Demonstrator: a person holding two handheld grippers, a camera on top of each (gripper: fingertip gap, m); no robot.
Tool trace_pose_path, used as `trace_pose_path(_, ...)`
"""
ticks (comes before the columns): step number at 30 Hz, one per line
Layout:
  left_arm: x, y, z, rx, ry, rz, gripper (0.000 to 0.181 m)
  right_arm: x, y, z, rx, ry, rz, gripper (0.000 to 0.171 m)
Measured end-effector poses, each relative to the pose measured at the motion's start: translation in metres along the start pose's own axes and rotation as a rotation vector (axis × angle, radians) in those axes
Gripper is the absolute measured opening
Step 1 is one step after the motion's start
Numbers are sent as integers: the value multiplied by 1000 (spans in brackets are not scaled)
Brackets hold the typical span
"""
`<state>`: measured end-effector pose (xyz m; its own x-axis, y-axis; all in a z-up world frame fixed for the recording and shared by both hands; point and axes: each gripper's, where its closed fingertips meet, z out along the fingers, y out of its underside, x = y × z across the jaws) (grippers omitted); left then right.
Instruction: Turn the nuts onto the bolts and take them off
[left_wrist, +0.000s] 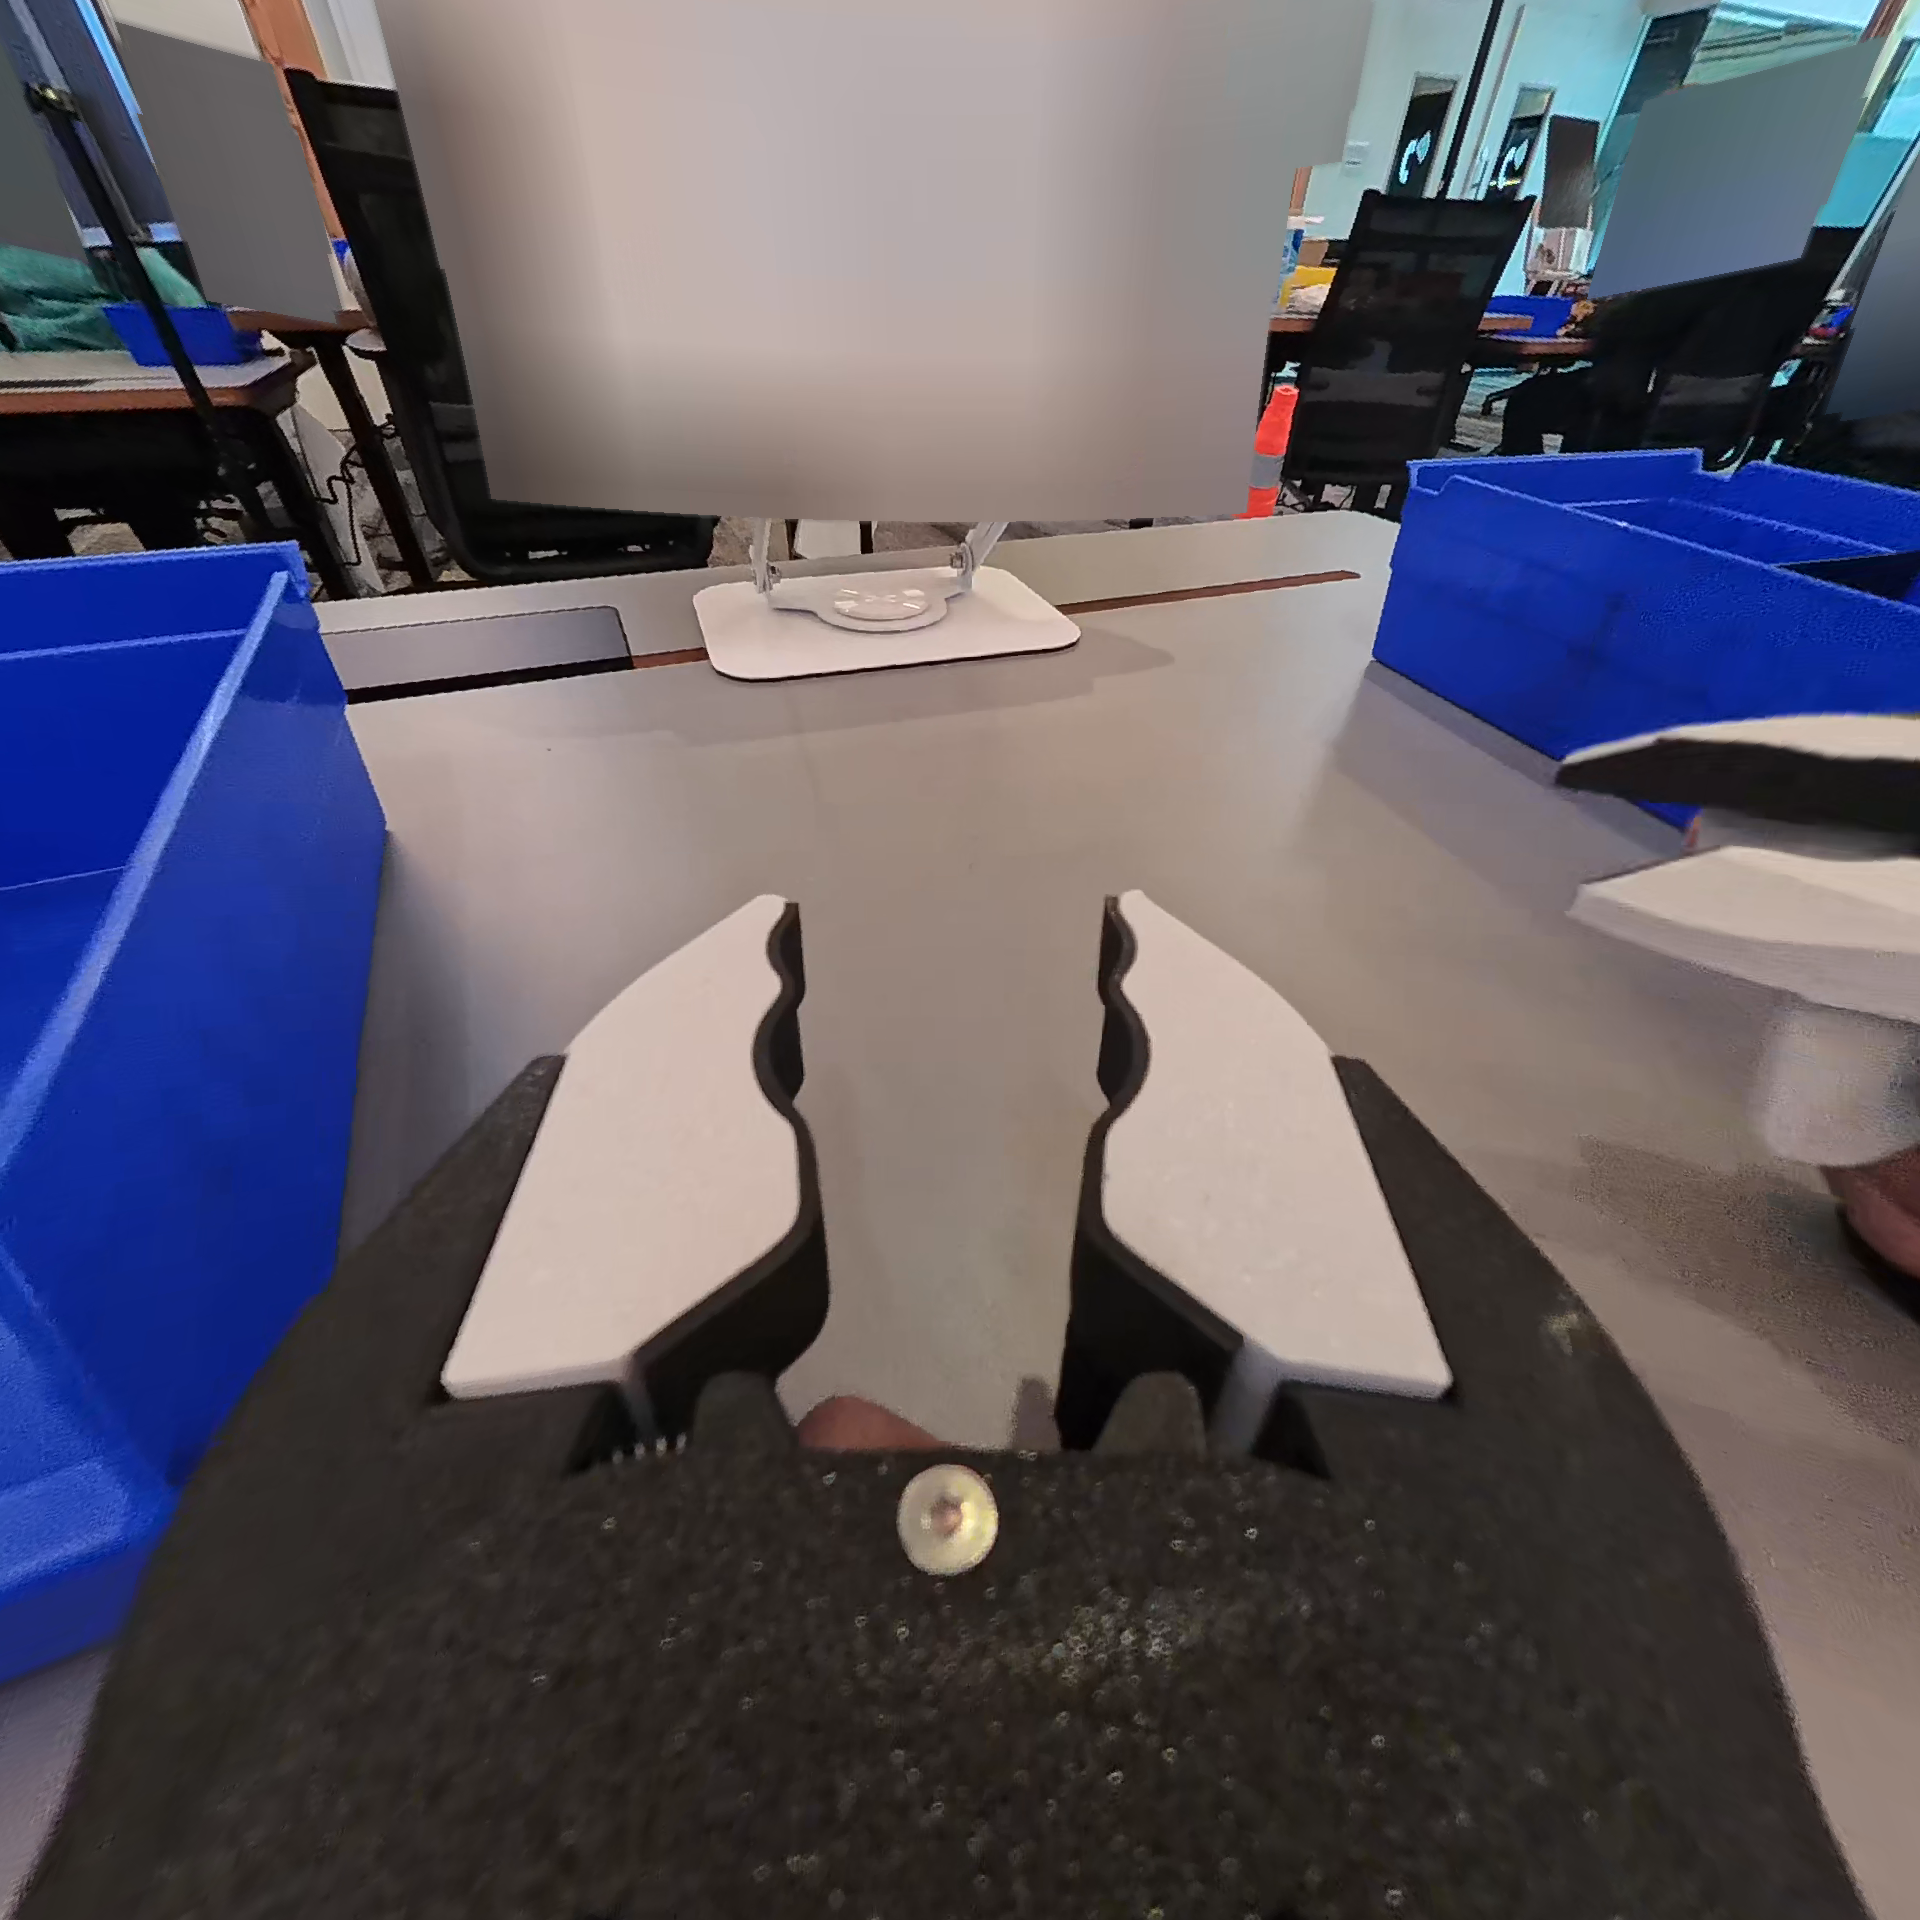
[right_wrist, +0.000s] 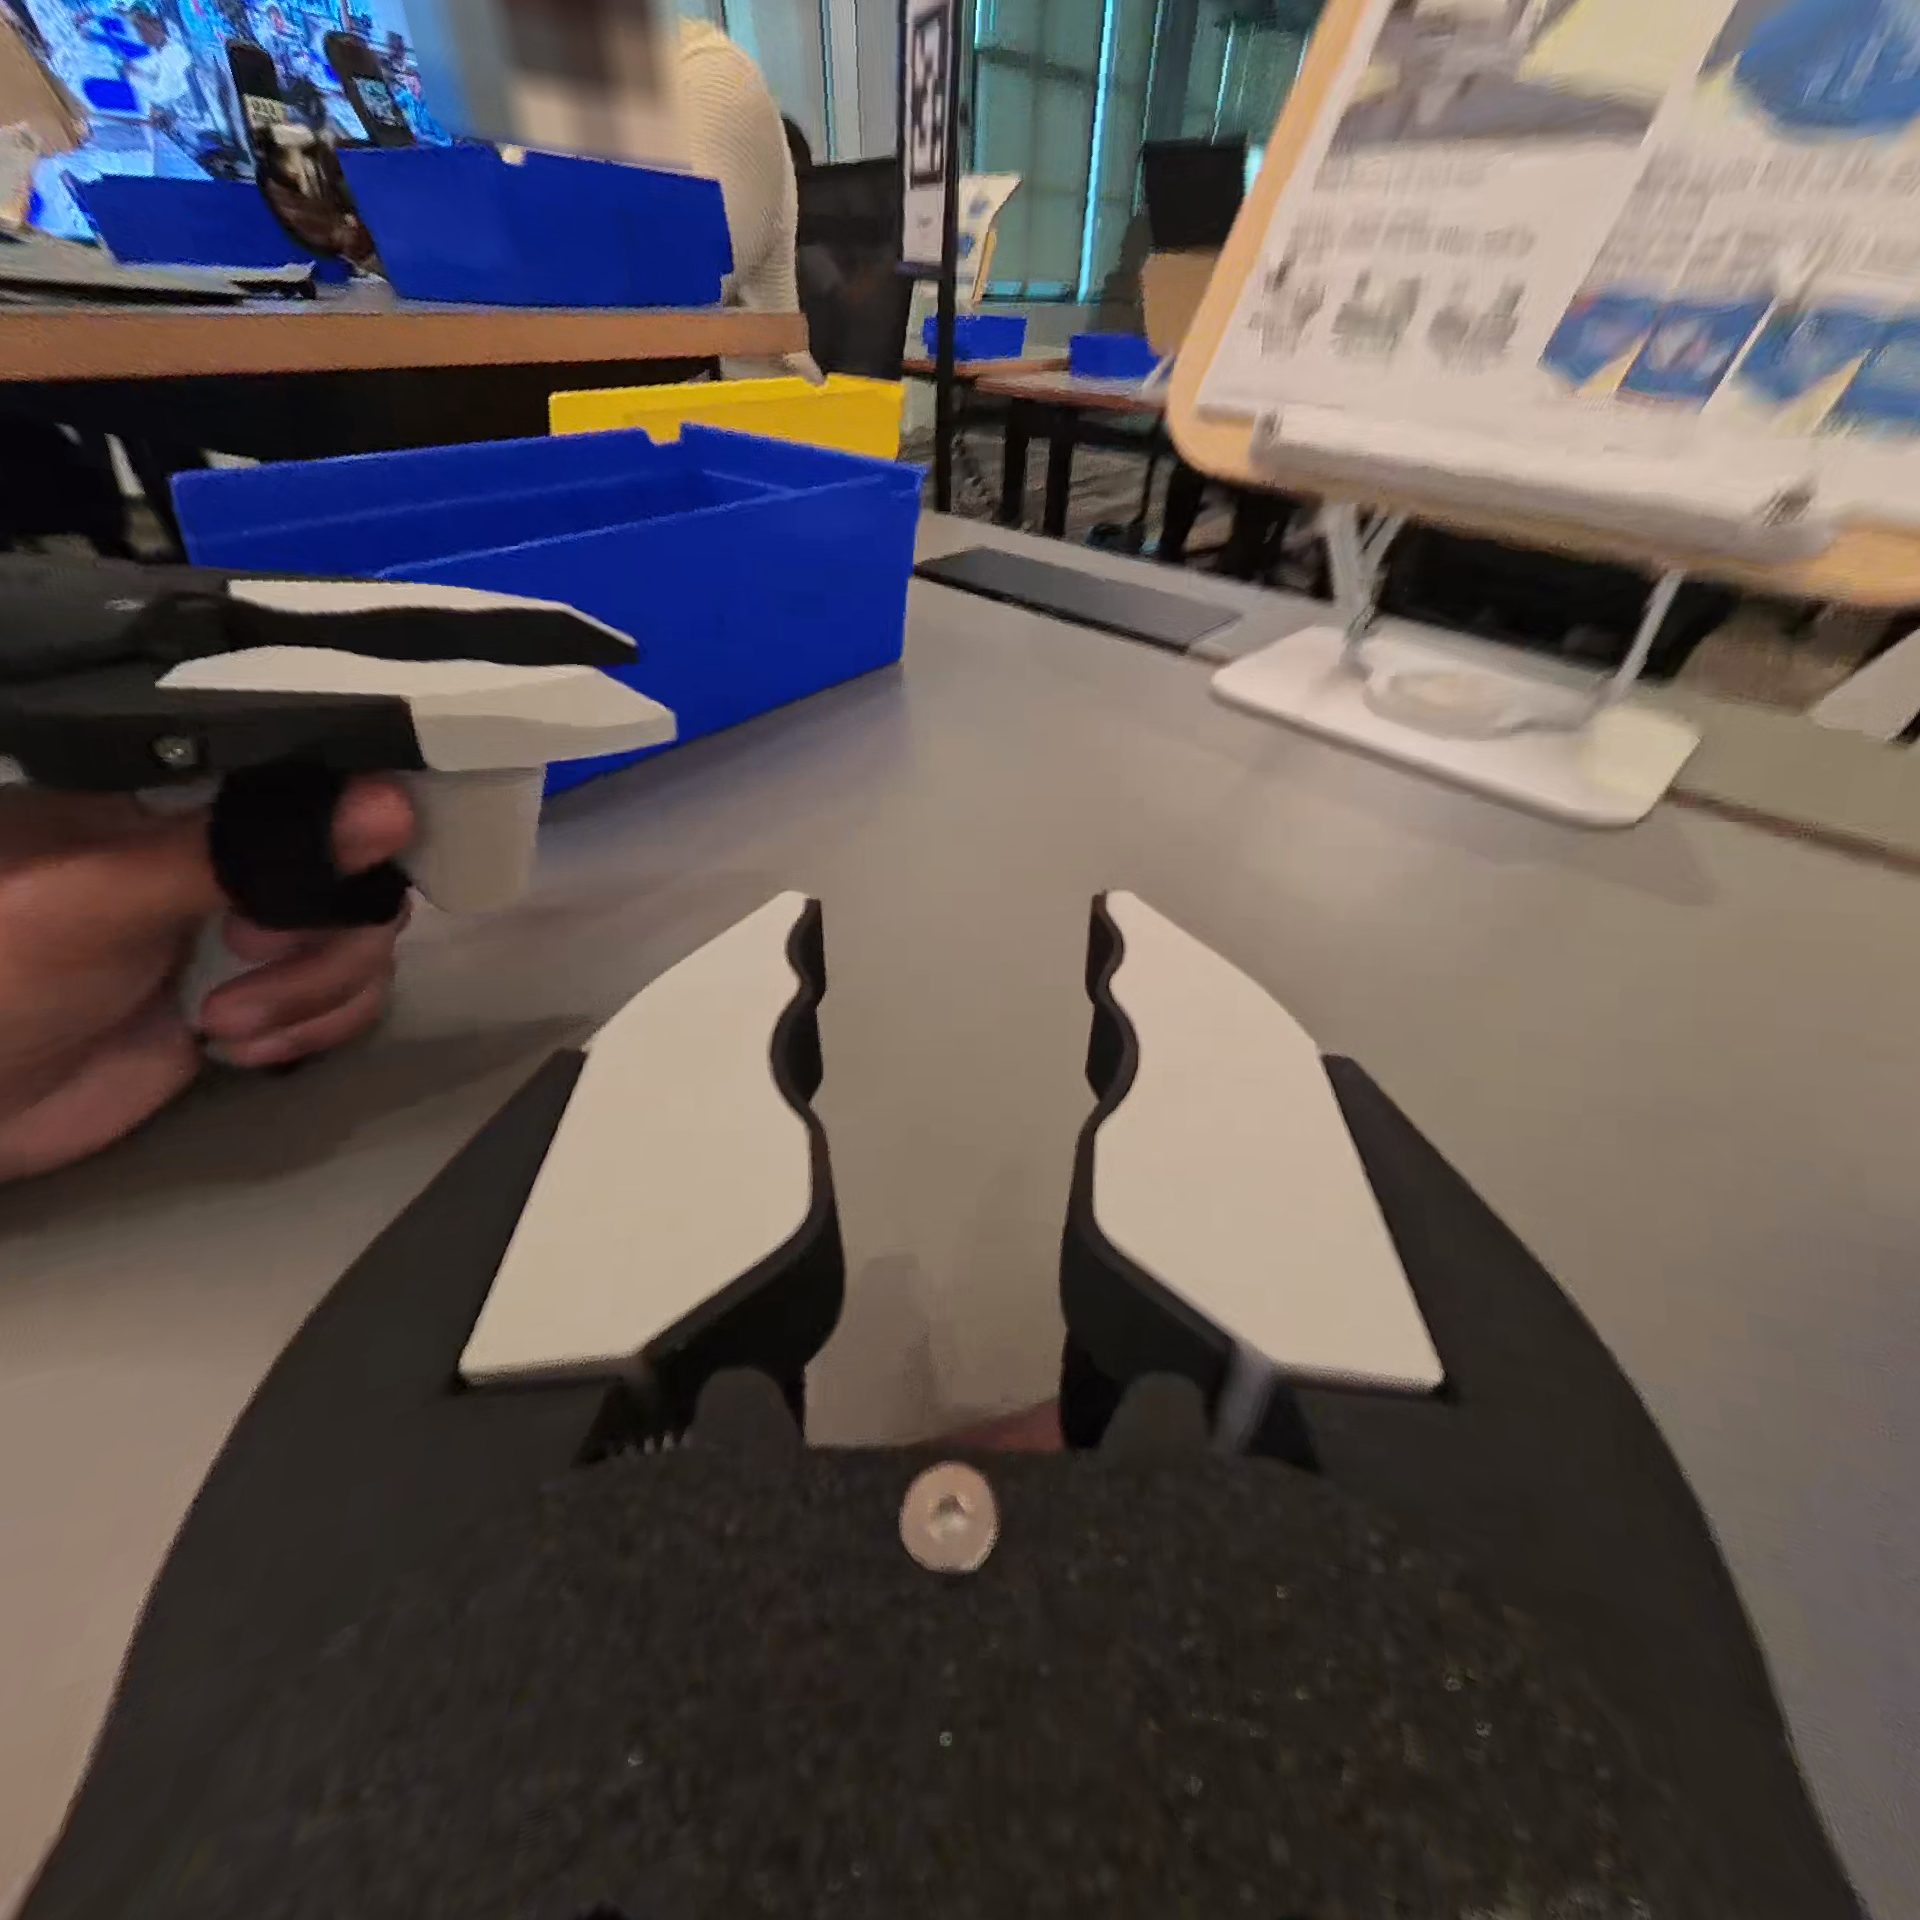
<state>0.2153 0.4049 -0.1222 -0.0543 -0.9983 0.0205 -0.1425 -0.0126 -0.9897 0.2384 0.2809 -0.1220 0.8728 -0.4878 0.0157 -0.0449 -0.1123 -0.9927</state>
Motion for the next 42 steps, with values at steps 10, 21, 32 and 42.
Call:
trace_pose_path(10, 3, 4, 3, -29, 46, -36, 62, 7, -3, -8, 36, 24, 1, 47)
trace_pose_path(21, -71, -102, -43, -67, -38, 122, 46, 2, -5, -7, 49, 6, -26, 42)
trace_pose_path(32, -227, 25, 30, -999, -72, -48, 51, 2, -6, -7, 61, -33, 20, 38)
trace_pose_path(42, -215, 80, 7, -1227, -4, -13, 45, 1, -6, -9, 63, -45, 24, 34)
